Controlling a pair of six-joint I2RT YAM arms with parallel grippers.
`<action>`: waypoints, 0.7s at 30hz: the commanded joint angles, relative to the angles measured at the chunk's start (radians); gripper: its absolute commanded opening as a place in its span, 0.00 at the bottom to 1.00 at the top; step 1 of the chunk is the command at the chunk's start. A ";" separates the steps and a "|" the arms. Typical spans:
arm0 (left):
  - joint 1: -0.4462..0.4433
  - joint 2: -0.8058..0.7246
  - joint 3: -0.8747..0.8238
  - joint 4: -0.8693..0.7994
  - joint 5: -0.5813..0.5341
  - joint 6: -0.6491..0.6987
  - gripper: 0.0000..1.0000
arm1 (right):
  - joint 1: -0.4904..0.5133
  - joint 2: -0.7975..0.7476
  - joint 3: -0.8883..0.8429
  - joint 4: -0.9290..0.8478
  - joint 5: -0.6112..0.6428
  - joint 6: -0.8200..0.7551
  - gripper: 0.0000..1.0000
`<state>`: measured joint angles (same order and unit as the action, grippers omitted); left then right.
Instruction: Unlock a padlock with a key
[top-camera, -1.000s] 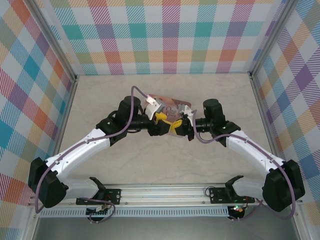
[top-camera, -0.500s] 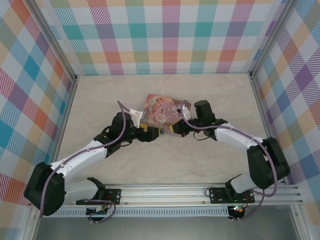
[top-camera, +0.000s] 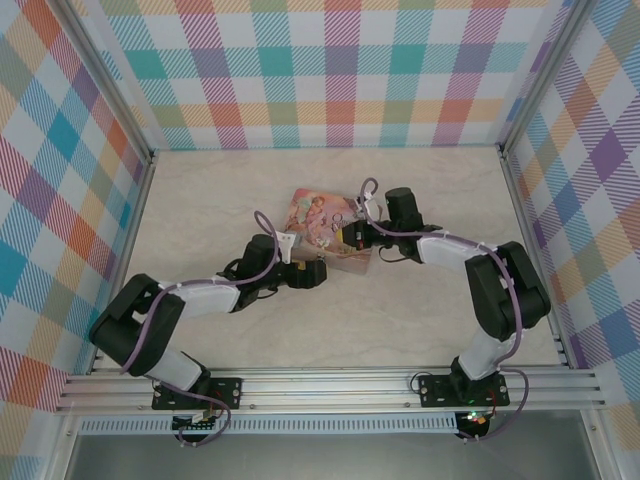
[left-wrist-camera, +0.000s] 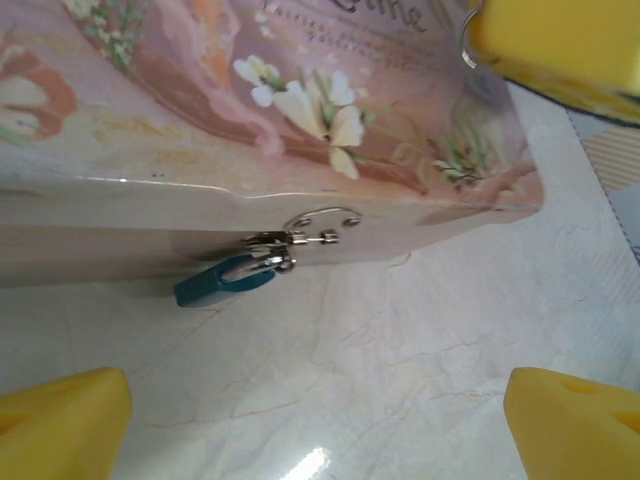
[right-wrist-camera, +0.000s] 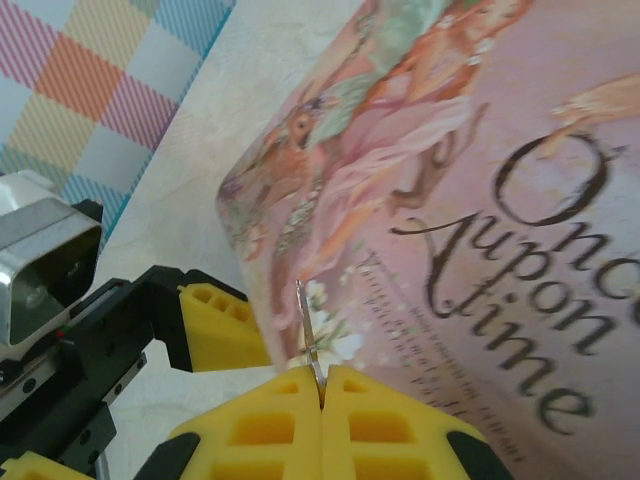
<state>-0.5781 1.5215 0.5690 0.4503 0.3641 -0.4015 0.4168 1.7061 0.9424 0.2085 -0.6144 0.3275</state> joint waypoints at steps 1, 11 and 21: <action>0.003 0.041 0.022 0.128 -0.014 -0.004 0.96 | -0.011 0.019 0.027 0.029 0.019 0.015 0.05; 0.010 0.176 -0.010 0.316 -0.007 0.038 0.92 | -0.010 0.038 -0.008 -0.005 0.082 0.008 0.05; 0.029 0.297 -0.009 0.484 0.058 0.038 0.73 | -0.011 0.026 -0.027 -0.015 0.077 -0.001 0.04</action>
<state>-0.5583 1.7931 0.5652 0.8345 0.3878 -0.3775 0.4053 1.7321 0.9417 0.2089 -0.5407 0.3294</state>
